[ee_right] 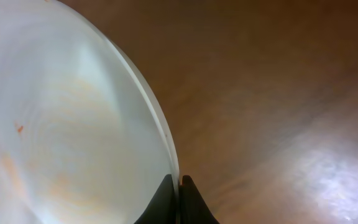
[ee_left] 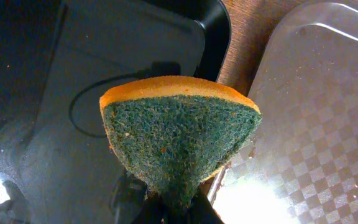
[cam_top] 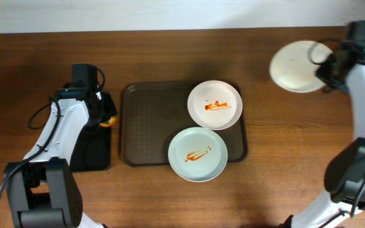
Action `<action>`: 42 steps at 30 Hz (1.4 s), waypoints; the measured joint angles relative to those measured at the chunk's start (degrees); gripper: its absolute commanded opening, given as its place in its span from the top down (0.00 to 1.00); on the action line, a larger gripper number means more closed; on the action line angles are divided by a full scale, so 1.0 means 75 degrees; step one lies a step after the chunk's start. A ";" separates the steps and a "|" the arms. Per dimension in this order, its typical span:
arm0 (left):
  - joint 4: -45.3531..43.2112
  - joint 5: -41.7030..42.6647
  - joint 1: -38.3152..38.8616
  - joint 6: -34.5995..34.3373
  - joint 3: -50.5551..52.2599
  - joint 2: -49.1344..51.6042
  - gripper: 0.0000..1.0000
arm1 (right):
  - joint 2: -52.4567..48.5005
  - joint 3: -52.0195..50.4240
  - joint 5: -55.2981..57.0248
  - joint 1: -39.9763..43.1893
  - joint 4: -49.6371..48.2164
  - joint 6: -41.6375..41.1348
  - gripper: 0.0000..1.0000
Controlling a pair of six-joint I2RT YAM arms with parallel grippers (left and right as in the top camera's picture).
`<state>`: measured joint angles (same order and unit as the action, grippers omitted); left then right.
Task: Clean dirty plates on tray and stack at the side
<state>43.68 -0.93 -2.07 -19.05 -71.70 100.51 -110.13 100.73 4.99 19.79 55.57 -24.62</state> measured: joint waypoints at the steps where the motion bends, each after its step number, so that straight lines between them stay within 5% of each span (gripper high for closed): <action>1: 0.0000 0.0000 0.0000 0.0000 0.0000 0.0000 1.00 | -0.0026 0.0000 -0.0102 0.0181 0.0032 0.0052 0.96; 25: 0.0000 0.0000 0.0000 0.0000 0.0000 0.0000 1.00 | -0.0513 -0.0041 -0.0819 0.0874 0.0994 0.0376 0.96; 42: 0.0000 0.0003 0.0000 0.0000 0.0000 0.0000 1.00 | -0.0527 -0.2576 -0.0889 0.0691 -0.0612 0.0947 0.93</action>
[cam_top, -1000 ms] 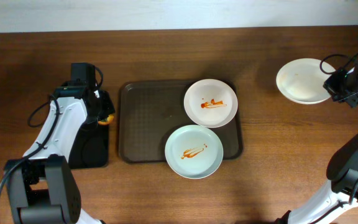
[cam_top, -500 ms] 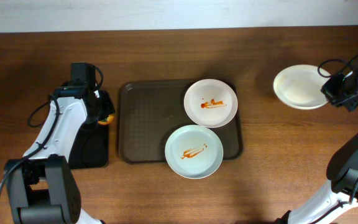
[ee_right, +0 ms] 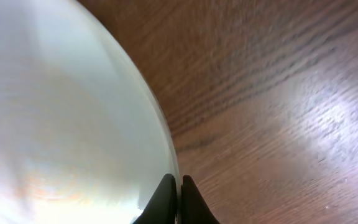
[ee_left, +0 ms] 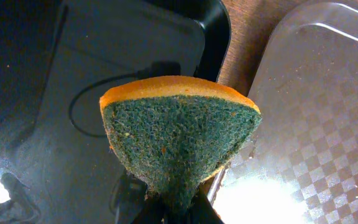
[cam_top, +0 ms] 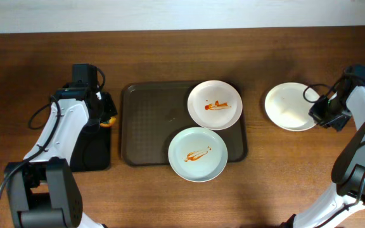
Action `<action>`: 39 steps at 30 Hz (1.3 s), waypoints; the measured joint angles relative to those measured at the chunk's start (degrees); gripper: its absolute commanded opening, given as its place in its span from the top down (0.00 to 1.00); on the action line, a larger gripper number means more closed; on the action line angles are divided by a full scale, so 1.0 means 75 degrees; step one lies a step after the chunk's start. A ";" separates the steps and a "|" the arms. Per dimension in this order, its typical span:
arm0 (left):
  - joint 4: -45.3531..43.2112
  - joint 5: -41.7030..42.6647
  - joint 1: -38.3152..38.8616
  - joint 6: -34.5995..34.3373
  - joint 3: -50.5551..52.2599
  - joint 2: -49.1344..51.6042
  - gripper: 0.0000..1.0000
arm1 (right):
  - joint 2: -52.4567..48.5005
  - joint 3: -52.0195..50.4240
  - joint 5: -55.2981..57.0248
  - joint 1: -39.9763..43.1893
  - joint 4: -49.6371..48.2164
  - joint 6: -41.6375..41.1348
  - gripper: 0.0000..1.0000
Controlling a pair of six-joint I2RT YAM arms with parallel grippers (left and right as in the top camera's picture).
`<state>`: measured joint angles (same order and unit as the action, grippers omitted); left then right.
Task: Clean dirty plates on tray and stack at the side
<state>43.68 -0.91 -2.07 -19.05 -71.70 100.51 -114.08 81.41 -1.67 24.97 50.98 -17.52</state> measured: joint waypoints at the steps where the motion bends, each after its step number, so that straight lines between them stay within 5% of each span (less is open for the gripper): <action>1: 0.0000 -0.0003 0.0000 0.0000 0.0000 0.0000 1.00 | 0.0000 0.0000 -0.0017 0.0000 0.0017 0.0000 0.83; 3: 0.0003 -0.0003 0.0000 0.0000 0.0000 0.0000 1.00 | 0.0000 0.0073 -0.0044 0.0000 0.0227 0.0047 0.66; 5: 0.0000 0.0000 0.0000 0.0000 0.0000 0.0000 1.00 | -0.0003 0.0306 -0.0108 0.0000 0.0694 0.0070 0.62; 6: 0.0000 -0.0003 0.0000 0.0000 0.0000 0.0000 1.00 | -0.0003 0.0507 -0.0125 0.0000 0.0959 0.0073 0.47; 7: 0.0003 0.0000 0.0000 0.0000 0.0000 0.0000 1.00 | 0.0003 0.0912 -0.0143 0.0000 0.1361 0.0061 0.01; 9: -0.0009 0.0000 0.0000 0.0000 0.0000 0.0000 1.00 | 0.0000 0.1705 -0.0274 0.0000 0.2008 0.0055 0.01; 12: -0.0003 -0.0003 0.0000 0.0000 0.0000 0.0000 1.00 | 0.0003 0.2600 -0.1233 0.0000 0.2570 0.0530 0.27; 17: 0.0000 0.0000 0.0000 0.0000 0.0000 0.0000 1.00 | 0.0003 0.2871 -0.2573 -0.0219 0.4124 0.1463 0.47; 23: -0.0003 0.0000 0.0000 0.0000 0.0000 0.0000 1.00 | 0.0006 0.2311 -0.2731 -0.2060 0.4776 0.2171 0.64; 28: 0.0000 0.0000 0.0000 0.0000 0.0000 0.0000 1.00 | 0.0087 0.1617 -0.2419 -0.3343 0.4290 0.1711 0.64; 30: -0.0003 -0.0003 0.0000 0.0000 0.0000 0.0000 1.00 | 0.0469 0.1096 -0.1935 -0.3675 0.3908 0.1282 0.72; 31: 0.0000 0.0000 0.0000 0.0000 0.0000 0.0000 1.00 | 0.0731 0.0877 -0.1699 -0.3794 0.3768 0.1087 0.96; 39: -0.0009 -0.0003 0.0000 0.0000 0.0003 0.0000 1.00 | 0.3436 -0.0833 -0.0708 -0.4677 0.3054 -0.0108 0.96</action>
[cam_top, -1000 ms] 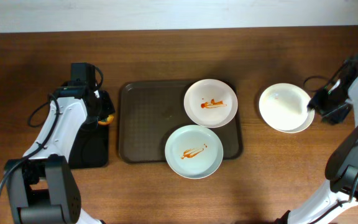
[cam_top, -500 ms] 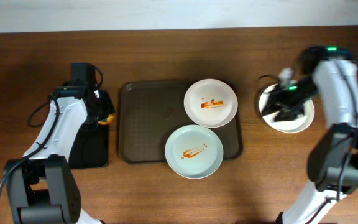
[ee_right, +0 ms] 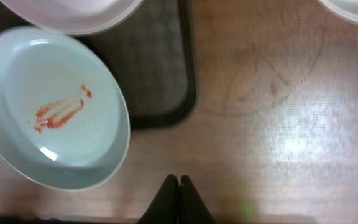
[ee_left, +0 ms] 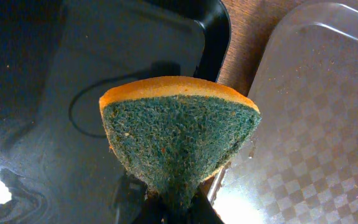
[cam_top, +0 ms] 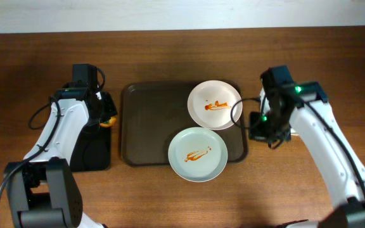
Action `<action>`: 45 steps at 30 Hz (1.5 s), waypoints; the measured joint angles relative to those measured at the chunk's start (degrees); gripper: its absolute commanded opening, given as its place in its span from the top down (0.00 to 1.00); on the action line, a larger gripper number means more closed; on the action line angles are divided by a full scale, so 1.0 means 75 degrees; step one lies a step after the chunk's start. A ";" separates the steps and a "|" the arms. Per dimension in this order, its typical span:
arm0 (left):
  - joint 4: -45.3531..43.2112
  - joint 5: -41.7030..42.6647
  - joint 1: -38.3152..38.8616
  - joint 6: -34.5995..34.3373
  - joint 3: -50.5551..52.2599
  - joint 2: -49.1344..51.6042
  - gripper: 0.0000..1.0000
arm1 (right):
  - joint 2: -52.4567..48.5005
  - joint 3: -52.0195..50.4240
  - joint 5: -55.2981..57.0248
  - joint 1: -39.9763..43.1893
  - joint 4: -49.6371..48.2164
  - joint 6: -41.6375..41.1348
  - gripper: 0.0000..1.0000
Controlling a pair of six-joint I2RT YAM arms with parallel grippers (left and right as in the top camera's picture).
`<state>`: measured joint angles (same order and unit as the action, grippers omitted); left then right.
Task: Clean dirty plates on tray and stack at the side
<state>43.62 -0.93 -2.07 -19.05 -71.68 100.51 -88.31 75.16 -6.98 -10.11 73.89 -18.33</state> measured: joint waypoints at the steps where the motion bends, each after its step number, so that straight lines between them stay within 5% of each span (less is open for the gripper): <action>1: 0.0000 0.0003 0.0000 0.0000 0.0000 0.0000 1.00 | 0.0108 -0.0152 0.0035 -0.0029 -0.0012 -0.0114 0.96; 8: 0.0000 0.0003 0.0000 0.0000 0.0000 0.0000 1.00 | 0.0137 -0.0877 0.0157 -0.0242 -0.0396 -0.0560 0.96; 10: 0.0000 0.0000 0.0000 0.0000 0.0000 0.0000 1.00 | 0.0137 -0.0968 0.0149 -0.0376 -0.0586 -0.0673 0.64; 11: 0.0003 0.0003 0.0000 0.0000 0.0003 0.0000 1.00 | 0.0131 -0.0968 0.0114 -0.0405 -0.0641 -0.0688 0.59; 24: 0.0000 0.0003 0.0000 0.0000 0.0000 0.0000 1.00 | -0.0743 -0.0973 -0.0481 -0.0997 -0.0994 -0.0799 0.52; 36: 0.0003 0.0003 0.0000 0.0000 0.0003 0.0000 1.00 | -0.2334 -0.1000 -0.1087 -0.1005 -0.1862 -0.0901 0.57; 40: 0.0003 0.0003 0.0000 0.0000 0.0000 0.0000 1.00 | -0.2582 -0.1003 -0.1236 -0.1110 -0.2008 -0.0927 0.77; 42: 0.0003 0.0003 0.0000 0.0000 0.0003 0.0000 1.00 | -0.2667 -0.1003 -0.1274 -0.1282 -0.2087 -0.0909 0.95; 45: 0.0006 0.0003 0.0000 0.0000 0.0003 0.0000 1.00 | -0.2681 -0.0982 -0.1475 -0.1559 -0.2177 -0.0938 0.96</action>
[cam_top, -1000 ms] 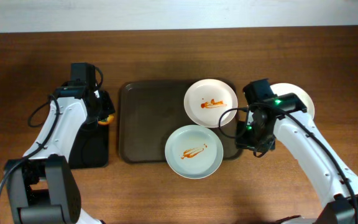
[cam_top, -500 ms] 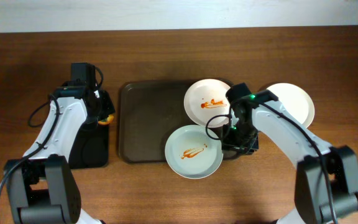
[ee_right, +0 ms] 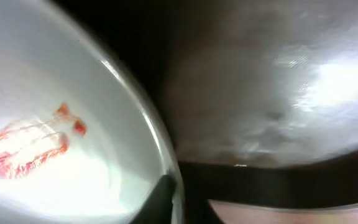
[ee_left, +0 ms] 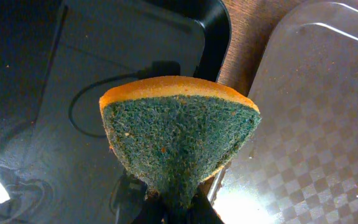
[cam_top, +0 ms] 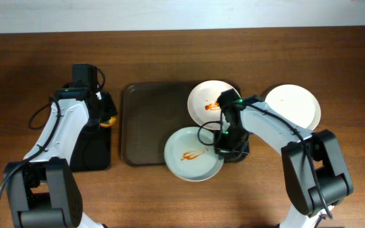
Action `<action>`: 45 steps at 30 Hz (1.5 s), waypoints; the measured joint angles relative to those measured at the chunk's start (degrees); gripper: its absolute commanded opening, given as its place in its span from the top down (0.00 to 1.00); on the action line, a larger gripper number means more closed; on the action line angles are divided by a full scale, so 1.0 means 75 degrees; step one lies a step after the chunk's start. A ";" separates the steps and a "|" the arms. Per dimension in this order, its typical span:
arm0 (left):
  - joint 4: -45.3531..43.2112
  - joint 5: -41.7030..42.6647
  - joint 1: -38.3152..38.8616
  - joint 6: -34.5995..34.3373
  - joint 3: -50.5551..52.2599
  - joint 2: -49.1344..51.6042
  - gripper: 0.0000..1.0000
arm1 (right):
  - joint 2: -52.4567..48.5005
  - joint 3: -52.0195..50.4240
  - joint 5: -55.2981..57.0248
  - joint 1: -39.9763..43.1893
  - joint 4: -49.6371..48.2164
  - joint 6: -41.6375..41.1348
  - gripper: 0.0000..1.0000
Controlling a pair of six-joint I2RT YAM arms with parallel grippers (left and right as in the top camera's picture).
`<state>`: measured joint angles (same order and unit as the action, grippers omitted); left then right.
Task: Clean dirty plates on tray and stack at the side
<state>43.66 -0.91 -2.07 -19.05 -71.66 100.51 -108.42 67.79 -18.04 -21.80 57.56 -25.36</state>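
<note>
My right gripper [cam_top: 228, 141] is at the right rim of the pale green plate [cam_top: 189, 156], which lies at the front of the brown tray [cam_top: 149, 126] and carries a red sauce smear [ee_right: 23, 149]. In the right wrist view the right gripper [ee_right: 178, 196] is shut on that rim, one finger inside the plate [ee_right: 73, 93]. A white plate [cam_top: 209, 104] with red sauce sits at the tray's back right. My left gripper [ee_left: 173, 208] is shut on an orange and green sponge [ee_left: 179, 140], held between the black tray and the brown tray [ee_left: 309, 124].
A clean white plate [cam_top: 293, 106] lies on the table right of the brown tray. A small black tray [cam_top: 90, 152] sits under the left arm, left of the brown tray. The table is bare wood all round.
My right gripper has moved from the table just right of the tray onto the pale green plate's right rim and grips it. The plate has shifted slightly left. The left arm has not moved.
My right gripper first held a clean white plate above the table's far right. Then the plate was low over the table right of the tray. Then the gripper was shut and empty beside the tray, the plate left behind. Now it grips the pale green plate.
</note>
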 measured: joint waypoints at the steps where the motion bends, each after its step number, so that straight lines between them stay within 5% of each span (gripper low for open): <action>1: -0.0003 0.0000 0.0000 0.0000 -0.0003 0.0000 1.00 | 0.0006 0.0023 -0.0047 -0.0070 -0.0070 0.0003 0.96; 14: -0.0472 0.0635 0.0140 0.0271 0.0000 0.0000 1.00 | -0.0067 0.0860 0.0207 -0.0224 -0.1020 -0.0300 0.96; 27: -0.0729 0.1040 0.2124 0.0624 0.0000 0.0000 1.00 | -0.0152 0.0892 0.0676 -0.1035 -0.2486 -0.1343 0.96; 36: -0.0688 0.1072 0.3360 -0.0420 0.0000 0.0291 1.00 | -0.0641 0.0892 0.0819 -0.1067 -0.2509 -0.1507 0.96; 45: -0.0688 0.1072 0.3389 -0.1609 0.0000 0.0825 1.00 | -0.0796 0.0935 0.0699 -0.1064 -0.2512 -0.2288 0.96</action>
<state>38.50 7.14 23.35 -31.11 -71.66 106.69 -114.39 74.81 -12.80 -29.78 38.72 -42.52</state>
